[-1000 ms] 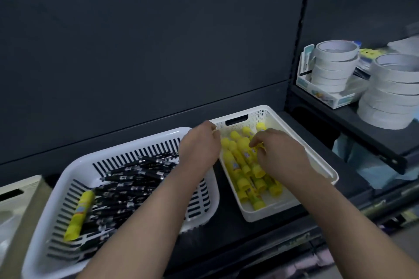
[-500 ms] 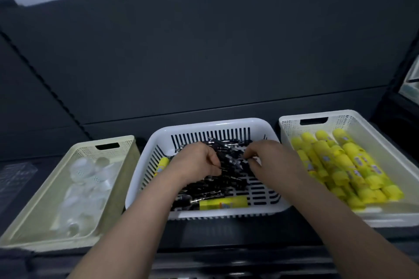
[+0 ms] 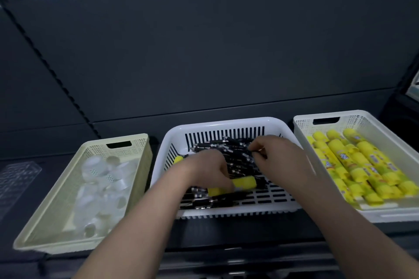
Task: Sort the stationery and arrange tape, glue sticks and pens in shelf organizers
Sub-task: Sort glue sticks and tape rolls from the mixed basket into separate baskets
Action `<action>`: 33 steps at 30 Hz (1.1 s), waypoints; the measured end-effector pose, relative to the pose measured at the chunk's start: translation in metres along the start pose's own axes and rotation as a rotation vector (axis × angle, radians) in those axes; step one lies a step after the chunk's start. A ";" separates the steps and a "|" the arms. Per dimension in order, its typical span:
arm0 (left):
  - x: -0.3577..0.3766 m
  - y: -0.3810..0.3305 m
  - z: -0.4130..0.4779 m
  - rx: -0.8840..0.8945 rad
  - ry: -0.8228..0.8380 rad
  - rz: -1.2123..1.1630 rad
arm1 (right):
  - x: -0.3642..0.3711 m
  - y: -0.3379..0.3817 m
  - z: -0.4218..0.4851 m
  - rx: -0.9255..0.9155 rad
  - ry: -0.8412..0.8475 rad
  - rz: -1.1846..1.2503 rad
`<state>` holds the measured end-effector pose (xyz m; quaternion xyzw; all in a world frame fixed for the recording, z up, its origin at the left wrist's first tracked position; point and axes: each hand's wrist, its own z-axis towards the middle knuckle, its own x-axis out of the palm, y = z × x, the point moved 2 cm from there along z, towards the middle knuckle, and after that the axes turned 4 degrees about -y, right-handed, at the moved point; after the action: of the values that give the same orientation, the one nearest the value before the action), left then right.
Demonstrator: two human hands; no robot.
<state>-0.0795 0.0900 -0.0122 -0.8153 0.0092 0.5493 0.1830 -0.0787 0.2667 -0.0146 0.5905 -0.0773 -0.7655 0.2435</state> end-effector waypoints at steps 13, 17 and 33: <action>-0.027 0.143 -0.060 -0.473 -0.737 -0.270 | 0.088 0.126 0.026 -0.097 0.235 0.013; -0.026 0.160 -0.064 -0.440 -0.769 -0.289 | 0.119 0.149 0.033 -0.007 0.399 -0.070; -0.035 0.104 -0.024 -0.182 -0.743 -0.635 | 0.050 0.085 0.038 0.248 -0.046 0.357</action>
<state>-0.0946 -0.0210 -0.0025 -0.5398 -0.3535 0.7183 0.2602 -0.0998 0.1633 -0.0122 0.5754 -0.2799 -0.7080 0.2989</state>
